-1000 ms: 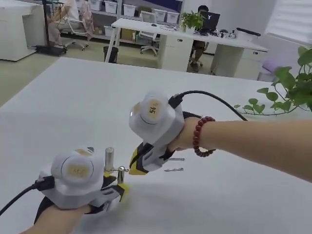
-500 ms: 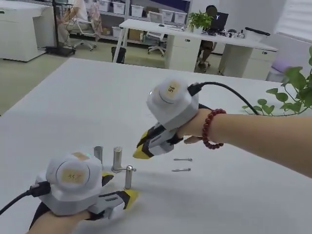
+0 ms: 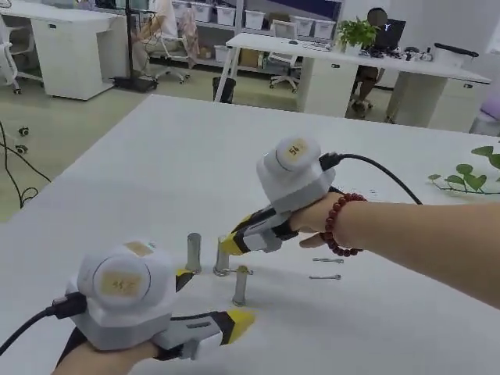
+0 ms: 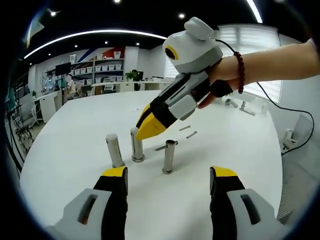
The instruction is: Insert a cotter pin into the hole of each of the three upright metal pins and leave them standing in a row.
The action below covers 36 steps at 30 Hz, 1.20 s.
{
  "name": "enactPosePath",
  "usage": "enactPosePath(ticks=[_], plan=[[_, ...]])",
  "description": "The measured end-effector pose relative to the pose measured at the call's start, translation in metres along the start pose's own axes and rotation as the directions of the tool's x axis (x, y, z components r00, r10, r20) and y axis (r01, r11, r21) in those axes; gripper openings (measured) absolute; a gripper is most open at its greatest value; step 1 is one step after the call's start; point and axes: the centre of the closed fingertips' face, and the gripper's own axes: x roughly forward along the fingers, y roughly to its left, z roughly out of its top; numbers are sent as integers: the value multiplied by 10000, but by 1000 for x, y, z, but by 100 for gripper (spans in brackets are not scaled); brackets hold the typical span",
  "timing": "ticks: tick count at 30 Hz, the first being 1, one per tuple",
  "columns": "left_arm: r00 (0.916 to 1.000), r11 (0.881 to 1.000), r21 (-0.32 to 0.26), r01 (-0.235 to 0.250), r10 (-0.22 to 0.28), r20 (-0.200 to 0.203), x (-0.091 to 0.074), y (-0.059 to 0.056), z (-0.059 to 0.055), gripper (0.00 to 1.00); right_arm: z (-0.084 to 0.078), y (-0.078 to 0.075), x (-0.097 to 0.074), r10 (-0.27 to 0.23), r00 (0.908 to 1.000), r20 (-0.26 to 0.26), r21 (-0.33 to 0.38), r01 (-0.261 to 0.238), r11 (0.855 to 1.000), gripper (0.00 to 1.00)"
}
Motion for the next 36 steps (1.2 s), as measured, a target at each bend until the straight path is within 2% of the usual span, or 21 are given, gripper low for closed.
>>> enactPosePath(ticks=[7,9,13,16,21,26,36], plan=[[9999,9999,-153,51,-49,144,-10,0,3,74,-3,-2,12,-205,9996,-169,-169,202,9997,20],[9998,9998,-174,94,-92,159,-11,-1,3,75,-1,-3,13,-286,9995,-130,-406,281,9988,18],[9996,9996,-213,159,-154,253,-13,-3,5,78,-1,-1,16,-225,9996,-168,-462,217,9987,16],[9993,9994,-263,223,-215,302,-14,-6,7,78,-2,-1,15,-188,9997,-147,-509,181,9985,15],[9991,9993,-275,262,-253,330,-16,-7,7,79,-3,-4,14,-137,9999,-26,-114,136,9998,13],[9986,9988,-401,263,-245,461,-19,-6,9,79,-5,-9,12,-207,9994,-284,-299,198,9994,13],[9983,9989,-346,316,-298,508,-21,-8,9,79,-17,-19,-9,-314,9987,-410,-325,301,9990,13]])
